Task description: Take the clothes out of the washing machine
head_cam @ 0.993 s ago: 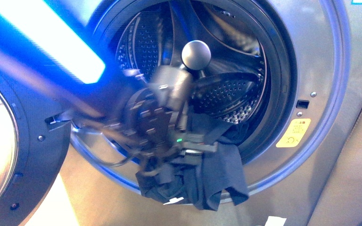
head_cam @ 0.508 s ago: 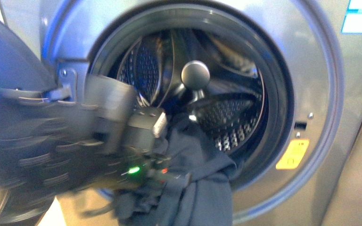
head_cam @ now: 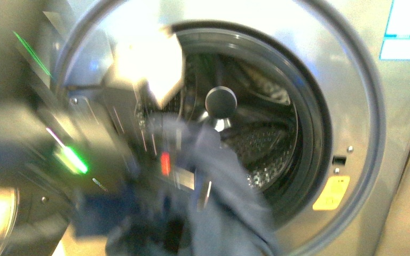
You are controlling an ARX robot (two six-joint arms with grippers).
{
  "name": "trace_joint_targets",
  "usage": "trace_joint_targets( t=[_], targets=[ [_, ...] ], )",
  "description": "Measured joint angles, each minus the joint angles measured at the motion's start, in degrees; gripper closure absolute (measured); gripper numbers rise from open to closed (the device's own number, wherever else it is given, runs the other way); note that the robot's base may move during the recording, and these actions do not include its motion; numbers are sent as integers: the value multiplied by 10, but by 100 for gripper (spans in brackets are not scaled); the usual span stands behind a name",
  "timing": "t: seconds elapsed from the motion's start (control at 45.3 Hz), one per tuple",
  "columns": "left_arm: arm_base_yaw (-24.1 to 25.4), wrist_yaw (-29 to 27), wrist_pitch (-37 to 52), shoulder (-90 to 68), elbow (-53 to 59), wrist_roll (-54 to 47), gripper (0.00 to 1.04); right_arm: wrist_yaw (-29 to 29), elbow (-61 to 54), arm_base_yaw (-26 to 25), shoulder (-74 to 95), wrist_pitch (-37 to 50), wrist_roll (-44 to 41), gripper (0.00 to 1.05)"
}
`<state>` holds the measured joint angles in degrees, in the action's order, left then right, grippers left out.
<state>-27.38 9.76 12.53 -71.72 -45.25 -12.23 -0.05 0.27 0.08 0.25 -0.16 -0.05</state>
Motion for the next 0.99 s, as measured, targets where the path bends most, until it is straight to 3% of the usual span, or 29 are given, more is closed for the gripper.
trace_joint_targets(
  t=[0.221, 0.574, 0.993],
  targets=[
    [-33, 17, -91, 56, -81, -30, 90, 0, 0, 0, 0, 0, 0, 8],
    [-57, 3, -145, -7, -265, -42, 90, 0, 0, 0, 0, 0, 0, 8],
    [-118, -17, -330, -135, -638, -54, 90, 0, 0, 0, 0, 0, 0, 8]
  ],
)
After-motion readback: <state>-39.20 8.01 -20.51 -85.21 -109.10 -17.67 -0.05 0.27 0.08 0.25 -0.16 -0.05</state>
